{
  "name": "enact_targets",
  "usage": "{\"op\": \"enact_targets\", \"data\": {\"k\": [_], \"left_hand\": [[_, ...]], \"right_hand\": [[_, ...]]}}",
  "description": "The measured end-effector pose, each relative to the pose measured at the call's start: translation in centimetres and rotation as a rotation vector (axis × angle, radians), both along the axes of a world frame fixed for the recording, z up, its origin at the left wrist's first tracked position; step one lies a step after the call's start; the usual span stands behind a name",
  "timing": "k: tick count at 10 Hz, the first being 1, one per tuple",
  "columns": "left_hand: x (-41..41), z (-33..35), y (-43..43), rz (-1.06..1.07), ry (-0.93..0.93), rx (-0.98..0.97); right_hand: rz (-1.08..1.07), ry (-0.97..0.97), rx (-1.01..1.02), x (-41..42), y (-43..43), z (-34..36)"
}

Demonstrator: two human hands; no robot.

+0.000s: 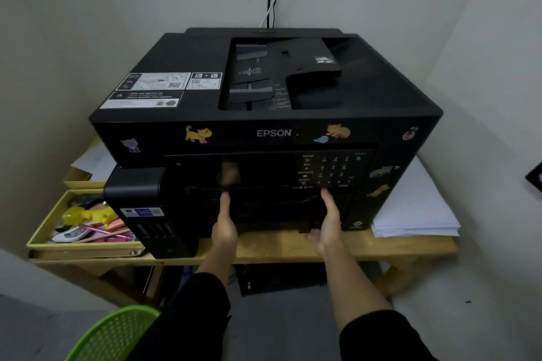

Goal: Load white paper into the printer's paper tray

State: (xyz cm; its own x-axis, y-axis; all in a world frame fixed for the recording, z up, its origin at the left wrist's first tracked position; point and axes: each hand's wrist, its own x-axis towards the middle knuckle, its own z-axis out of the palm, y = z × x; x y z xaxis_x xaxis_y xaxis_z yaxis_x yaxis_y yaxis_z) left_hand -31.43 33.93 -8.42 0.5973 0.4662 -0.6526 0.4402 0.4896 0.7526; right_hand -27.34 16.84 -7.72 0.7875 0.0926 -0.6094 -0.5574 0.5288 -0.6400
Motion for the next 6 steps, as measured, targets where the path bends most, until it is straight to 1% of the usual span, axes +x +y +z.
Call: {"op": "enact_targets", "data": {"k": [1, 2, 3, 4, 5, 6], "left_hand": [[-1.0, 1.4, -0.6, -0.117, 0.167, 0.273], [-2.5, 2.1, -1.8, -0.359, 0.165, 0.565], [-4.0, 3.0, -3.0, -0.619, 0.173, 0.854], [-5.1, 4.3, -4.0, -0.771, 0.192, 1.139], [-5.7, 7.0, -4.8, -0.754, 0.113, 1.411], [-5.4, 9.9, -5.2, -0.664, -0.028, 1.537]], "right_hand": [[-0.019, -0.012, -0.180, -0.9, -0.5, 0.7], [0.009, -0.075, -0.447, -2.5, -0.8, 1.9], [0.130, -0.191, -0.792, -4.1, -0.5, 2.7], [0.287, -0.316, -1.056, -5.8, -0.1, 4.2], [0.318, -0.470, -1.236, -6.5, 0.6, 6.6], [0.272, -0.629, -1.362, -6.9, 1.5, 9.4]]}}
